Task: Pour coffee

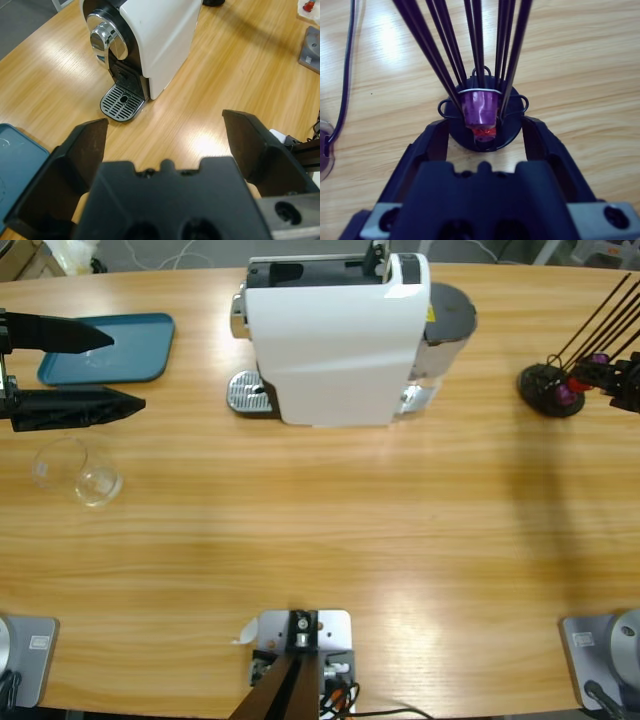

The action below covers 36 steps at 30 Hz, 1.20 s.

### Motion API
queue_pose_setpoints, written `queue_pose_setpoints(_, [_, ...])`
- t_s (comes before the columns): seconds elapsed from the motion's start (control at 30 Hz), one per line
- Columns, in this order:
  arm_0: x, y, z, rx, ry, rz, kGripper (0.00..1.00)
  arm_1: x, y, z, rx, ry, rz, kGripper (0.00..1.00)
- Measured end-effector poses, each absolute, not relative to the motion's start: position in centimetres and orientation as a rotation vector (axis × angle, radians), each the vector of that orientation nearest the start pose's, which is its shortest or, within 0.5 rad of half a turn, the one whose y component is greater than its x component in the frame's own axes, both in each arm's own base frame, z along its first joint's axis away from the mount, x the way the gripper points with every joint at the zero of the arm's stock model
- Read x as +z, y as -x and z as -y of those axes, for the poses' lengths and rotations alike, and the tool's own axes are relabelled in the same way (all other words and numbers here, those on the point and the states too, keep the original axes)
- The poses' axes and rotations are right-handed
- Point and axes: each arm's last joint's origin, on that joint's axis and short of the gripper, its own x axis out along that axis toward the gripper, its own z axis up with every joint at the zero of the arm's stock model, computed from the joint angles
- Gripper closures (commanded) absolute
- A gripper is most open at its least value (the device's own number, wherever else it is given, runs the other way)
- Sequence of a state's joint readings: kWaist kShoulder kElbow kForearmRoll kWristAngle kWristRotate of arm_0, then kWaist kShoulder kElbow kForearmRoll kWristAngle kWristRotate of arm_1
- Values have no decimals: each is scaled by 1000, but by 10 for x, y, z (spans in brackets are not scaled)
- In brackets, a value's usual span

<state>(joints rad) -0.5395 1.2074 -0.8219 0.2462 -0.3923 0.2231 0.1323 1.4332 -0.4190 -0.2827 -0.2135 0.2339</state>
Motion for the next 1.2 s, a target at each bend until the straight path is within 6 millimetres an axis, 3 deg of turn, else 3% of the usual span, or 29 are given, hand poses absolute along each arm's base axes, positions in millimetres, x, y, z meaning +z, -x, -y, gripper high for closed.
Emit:
queue_pose_setpoints(0.1, [332,-155,115,-970,-248,-554,13,217,-204,-15,-159,-103,-698,501])
queue_pose_setpoints(0.17, [331,-155,115,-970,-248,-556,13,217,-204,-13,-162,-107,-695,622])
queue_pose_setpoints(0.27, [330,-155,114,-970,-248,-558,13,216,-204,-12,-164,-108,-690,631])
queue_pose_setpoints(0.43, [330,-155,115,-970,-248,-554,13,215,-203,-12,-156,-105,-686,869])
queue_pose_setpoints(0.6, [330,-155,115,-970,-248,-555,13,215,-203,-12,-141,-104,-683,874])
queue_pose_setpoints(0.7, [328,-154,114,-970,-248,-560,13,214,-204,-13,-129,-107,-683,952])
queue_pose_setpoints(1.2, [320,-153,113,-970,-249,-571,13,213,-205,-13,-122,-106,-675,1000])
